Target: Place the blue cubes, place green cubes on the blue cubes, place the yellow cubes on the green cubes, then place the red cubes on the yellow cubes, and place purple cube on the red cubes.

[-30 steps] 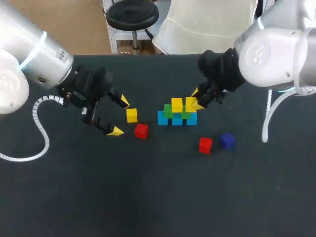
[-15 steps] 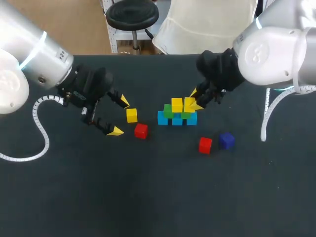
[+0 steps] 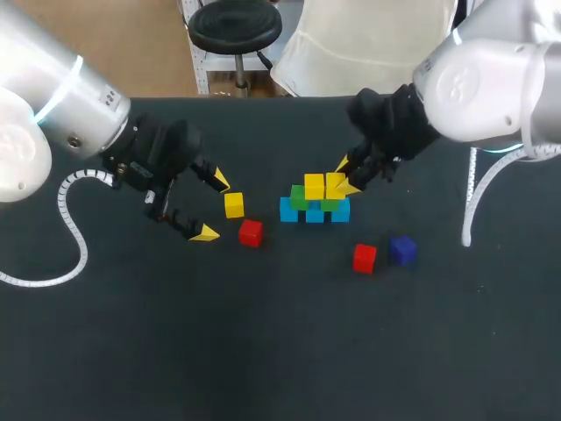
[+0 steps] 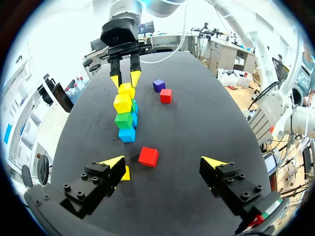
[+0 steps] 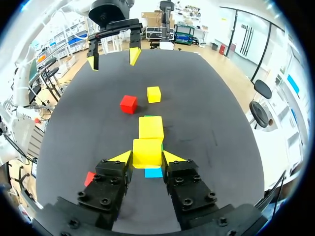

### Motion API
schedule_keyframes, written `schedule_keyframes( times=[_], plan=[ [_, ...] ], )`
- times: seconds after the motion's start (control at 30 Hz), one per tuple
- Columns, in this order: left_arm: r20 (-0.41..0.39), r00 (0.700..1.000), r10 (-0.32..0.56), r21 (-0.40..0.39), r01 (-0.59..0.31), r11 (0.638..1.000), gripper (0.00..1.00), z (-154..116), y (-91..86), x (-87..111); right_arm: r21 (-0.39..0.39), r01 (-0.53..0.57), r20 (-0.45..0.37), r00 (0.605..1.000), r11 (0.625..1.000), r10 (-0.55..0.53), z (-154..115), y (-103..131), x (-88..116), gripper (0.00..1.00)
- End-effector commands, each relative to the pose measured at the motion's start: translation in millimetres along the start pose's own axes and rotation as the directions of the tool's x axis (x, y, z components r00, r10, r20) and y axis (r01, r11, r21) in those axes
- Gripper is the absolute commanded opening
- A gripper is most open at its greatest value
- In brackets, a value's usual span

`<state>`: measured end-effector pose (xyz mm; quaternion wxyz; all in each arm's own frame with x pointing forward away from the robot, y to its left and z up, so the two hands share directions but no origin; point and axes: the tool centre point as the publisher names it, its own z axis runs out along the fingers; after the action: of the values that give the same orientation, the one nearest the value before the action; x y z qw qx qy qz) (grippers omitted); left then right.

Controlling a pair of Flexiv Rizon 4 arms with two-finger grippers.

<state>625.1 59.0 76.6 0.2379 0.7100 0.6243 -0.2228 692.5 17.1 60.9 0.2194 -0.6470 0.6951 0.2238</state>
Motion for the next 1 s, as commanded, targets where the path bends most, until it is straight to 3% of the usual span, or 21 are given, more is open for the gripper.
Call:
schedule_keyframes(
  times=[0.03, 1.0],
  plan=[
    [0.002, 1.000, 0.003, 0.001, -0.003, 1.000, 1.00, 0.0, 0.7, 1.2, -0.011, 0.005, 0.004, 1.000, 1.000, -0.005, 0.0, -3.6, -0.2, 0.00],
    [0.002, 1.000, 0.003, 0.001, -0.003, 1.000, 1.00, 0.0, 0.7, 1.2, -0.037, 0.008, -0.001, 1.000, 0.999, -0.008, 3.8, -3.5, 1.4, 0.00]
  ],
)
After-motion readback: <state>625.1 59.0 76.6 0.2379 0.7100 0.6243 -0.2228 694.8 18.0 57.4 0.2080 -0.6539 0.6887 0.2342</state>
